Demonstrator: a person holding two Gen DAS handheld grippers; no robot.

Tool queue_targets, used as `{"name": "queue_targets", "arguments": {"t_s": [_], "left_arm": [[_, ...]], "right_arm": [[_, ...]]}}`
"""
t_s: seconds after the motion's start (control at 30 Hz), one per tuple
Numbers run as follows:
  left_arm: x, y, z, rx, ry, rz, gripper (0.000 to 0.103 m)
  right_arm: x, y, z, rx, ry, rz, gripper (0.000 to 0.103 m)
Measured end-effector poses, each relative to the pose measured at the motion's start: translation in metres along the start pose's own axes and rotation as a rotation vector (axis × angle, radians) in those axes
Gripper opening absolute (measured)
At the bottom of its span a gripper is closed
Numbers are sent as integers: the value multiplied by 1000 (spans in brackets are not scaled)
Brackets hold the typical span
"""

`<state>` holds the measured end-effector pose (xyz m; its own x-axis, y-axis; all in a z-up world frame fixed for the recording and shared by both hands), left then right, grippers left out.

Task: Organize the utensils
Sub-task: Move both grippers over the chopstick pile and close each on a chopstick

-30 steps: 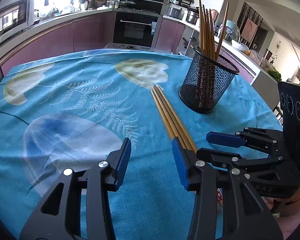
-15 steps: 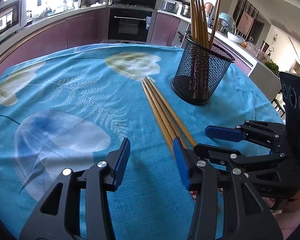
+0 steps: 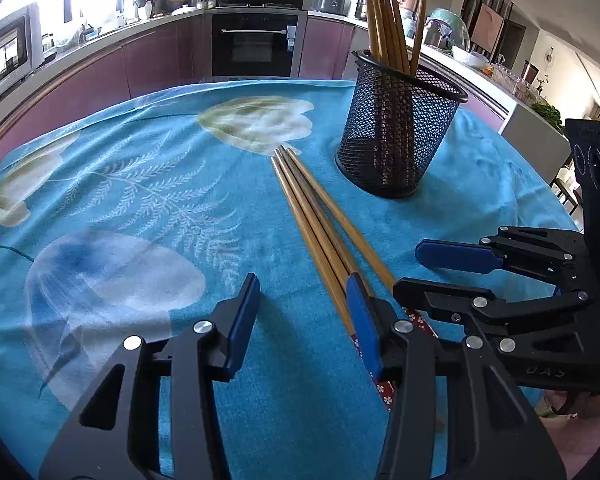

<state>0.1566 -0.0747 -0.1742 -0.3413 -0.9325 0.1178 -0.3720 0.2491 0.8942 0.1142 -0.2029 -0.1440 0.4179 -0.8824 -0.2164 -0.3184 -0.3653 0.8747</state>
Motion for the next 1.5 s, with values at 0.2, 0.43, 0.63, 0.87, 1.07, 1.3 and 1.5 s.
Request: {"name": "queue_targets", "arguments": {"t_s": [0.2,0.43,0.63,0.87,1.07,1.3,1.5], "left_arm": [[0,1,0,0,-14,-39,42],[-4,3,1,-3,3,-37,32],[-7,1,-2,-11,11,-28,34],[-11,-5,-14,-18,12,-39,33],[-13,-10,-21,-24,19,-31,28],[-14,-14,-29,-22,33,-35,26],[-15,-16,-31,-16,64,-19,17]], "right_arm": [[1,0,0,0,2,1,34],[0,-1,-2,0,13,15,34],[-1,-5,-10,0,22,28,34],[2,-13,-26,-5,27,49,28],[6,-19,-37,-9,21,56,21],[10,-23,-45,-8,-6,45,16],[14,-22,-44,-5,-39,13,10]]}}
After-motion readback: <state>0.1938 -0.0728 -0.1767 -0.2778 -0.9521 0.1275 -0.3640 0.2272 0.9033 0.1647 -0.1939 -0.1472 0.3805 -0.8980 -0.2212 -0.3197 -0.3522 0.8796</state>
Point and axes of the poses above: each gripper's, at about its wrist camera, not at the fingertips, and y roughly against the way its jaws point, x to its right, z to its underside, the point moved 9 cm from there along -y, roughly the way its jaws point, and after that the axes turned 14 degrees about -x, right-handed, at the moved point
